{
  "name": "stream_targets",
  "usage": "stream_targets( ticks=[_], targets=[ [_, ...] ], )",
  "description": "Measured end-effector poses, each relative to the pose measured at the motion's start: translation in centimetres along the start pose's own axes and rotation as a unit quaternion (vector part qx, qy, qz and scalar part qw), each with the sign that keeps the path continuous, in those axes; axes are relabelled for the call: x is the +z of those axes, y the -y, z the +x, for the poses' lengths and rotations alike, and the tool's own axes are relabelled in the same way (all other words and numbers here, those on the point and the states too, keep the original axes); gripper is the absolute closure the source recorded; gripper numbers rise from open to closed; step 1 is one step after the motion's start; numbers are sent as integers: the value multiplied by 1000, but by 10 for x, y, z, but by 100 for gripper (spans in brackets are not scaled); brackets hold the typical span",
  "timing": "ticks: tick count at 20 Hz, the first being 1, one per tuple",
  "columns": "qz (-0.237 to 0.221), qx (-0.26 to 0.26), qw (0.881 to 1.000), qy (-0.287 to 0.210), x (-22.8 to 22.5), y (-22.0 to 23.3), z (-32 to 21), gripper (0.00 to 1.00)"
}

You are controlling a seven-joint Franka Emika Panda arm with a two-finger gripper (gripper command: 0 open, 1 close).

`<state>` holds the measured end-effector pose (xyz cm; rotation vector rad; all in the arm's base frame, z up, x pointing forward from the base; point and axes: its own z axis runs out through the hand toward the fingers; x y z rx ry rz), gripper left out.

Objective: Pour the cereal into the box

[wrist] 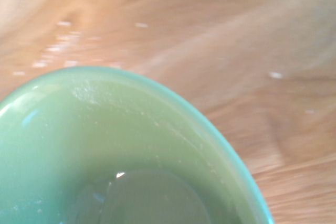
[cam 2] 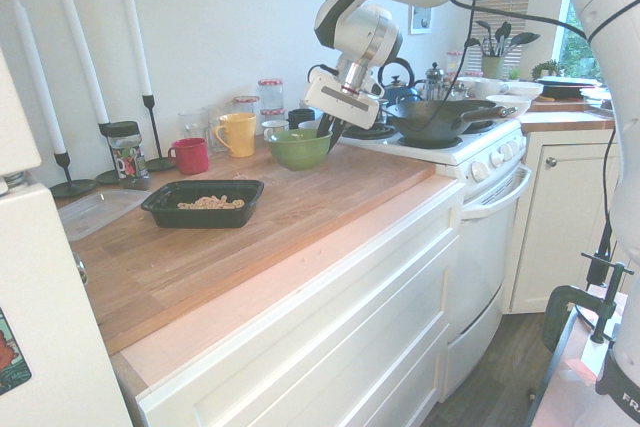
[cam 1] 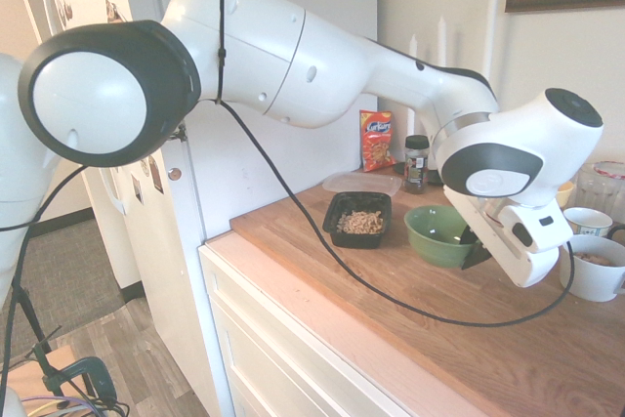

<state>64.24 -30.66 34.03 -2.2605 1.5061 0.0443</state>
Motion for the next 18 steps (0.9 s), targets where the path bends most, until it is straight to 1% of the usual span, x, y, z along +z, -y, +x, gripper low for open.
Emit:
stream_targets(
  ticks=[8, 9, 15, 18],
  targets=[
    [1, 8, 1000, -14, 12, -5, 17, 100],
    [3, 8, 1000, -18, 13, -4, 18, 0],
    [8, 4, 999, -37, 14, 0, 20, 0],
    [-6, -14, 998, -65, 15, 6, 16, 0]
  ],
)
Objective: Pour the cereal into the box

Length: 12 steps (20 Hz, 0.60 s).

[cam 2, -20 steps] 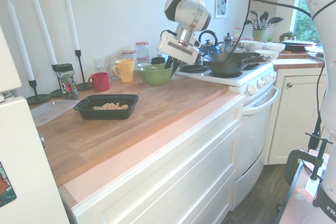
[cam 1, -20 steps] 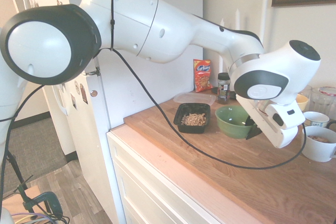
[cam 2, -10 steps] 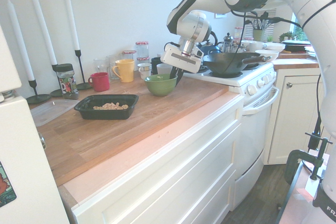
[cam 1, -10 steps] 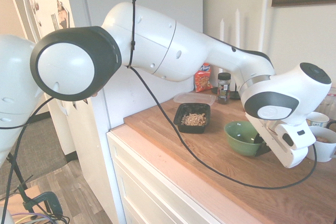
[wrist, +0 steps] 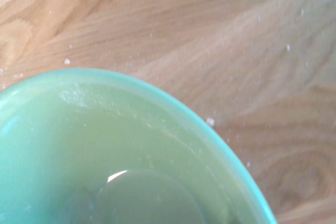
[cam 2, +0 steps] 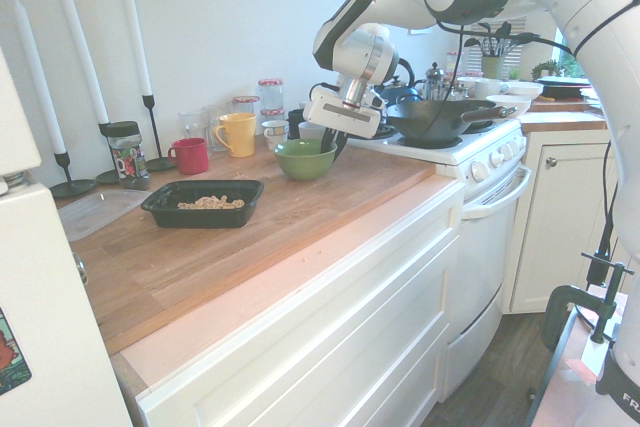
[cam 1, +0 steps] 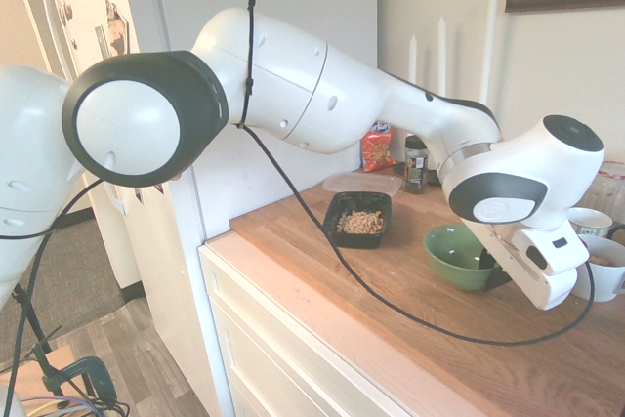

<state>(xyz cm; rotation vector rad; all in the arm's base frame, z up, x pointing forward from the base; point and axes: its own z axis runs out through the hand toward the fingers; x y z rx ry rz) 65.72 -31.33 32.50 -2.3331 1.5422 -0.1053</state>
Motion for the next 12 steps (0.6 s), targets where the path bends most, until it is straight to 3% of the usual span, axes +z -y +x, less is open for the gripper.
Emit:
stream_targets(
  ticks=[6, 12],
  targets=[
    [-41, -49, 996, -65, -5, 13, -23, 0],
    [-63, -78, 989, -112, -48, 25, -55, 0]
  ],
)
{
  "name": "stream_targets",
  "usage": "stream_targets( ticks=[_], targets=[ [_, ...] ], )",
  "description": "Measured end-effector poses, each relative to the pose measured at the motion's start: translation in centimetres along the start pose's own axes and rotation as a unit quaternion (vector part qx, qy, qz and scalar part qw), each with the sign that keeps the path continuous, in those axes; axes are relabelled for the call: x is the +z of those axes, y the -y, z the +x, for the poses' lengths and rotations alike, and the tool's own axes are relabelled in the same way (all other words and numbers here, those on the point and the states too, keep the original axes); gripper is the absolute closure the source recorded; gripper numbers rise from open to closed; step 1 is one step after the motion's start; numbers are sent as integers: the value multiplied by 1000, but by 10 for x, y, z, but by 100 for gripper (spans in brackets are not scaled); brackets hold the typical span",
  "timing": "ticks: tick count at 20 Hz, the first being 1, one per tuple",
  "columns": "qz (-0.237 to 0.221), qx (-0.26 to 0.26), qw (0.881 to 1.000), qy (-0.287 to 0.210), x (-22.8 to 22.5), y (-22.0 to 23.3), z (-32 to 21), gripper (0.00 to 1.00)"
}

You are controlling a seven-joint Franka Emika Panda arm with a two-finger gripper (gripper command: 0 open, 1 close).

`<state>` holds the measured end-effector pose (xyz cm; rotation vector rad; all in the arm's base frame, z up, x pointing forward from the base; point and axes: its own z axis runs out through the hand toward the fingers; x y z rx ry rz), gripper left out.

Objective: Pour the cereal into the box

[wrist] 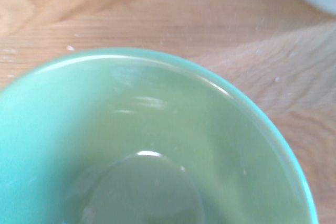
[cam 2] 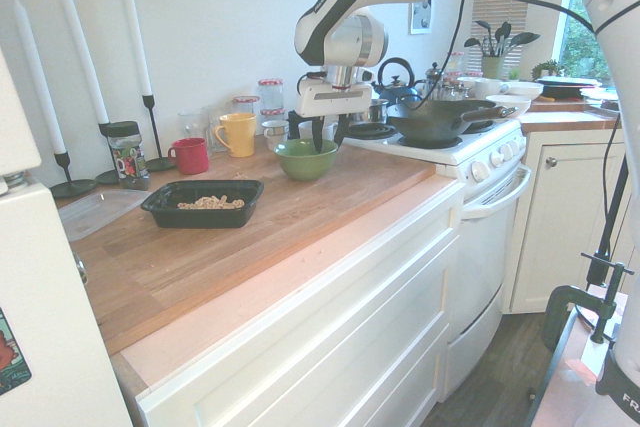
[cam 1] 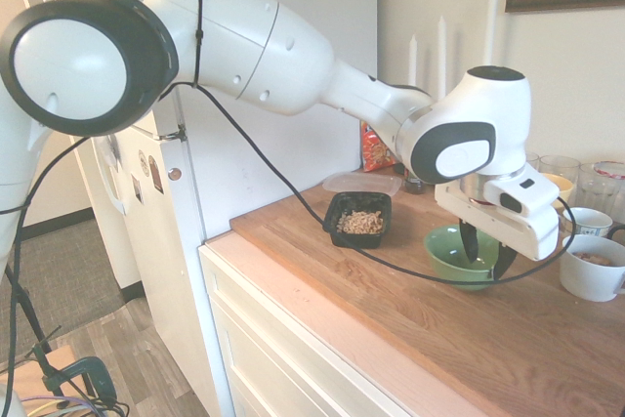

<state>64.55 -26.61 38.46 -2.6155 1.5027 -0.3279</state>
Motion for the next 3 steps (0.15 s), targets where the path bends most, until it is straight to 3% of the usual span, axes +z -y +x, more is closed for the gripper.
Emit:
stream_targets(
  ticks=[3],
  targets=[
    [6, 3, 1000, -15, -29, 0, -3, 0]
  ],
)
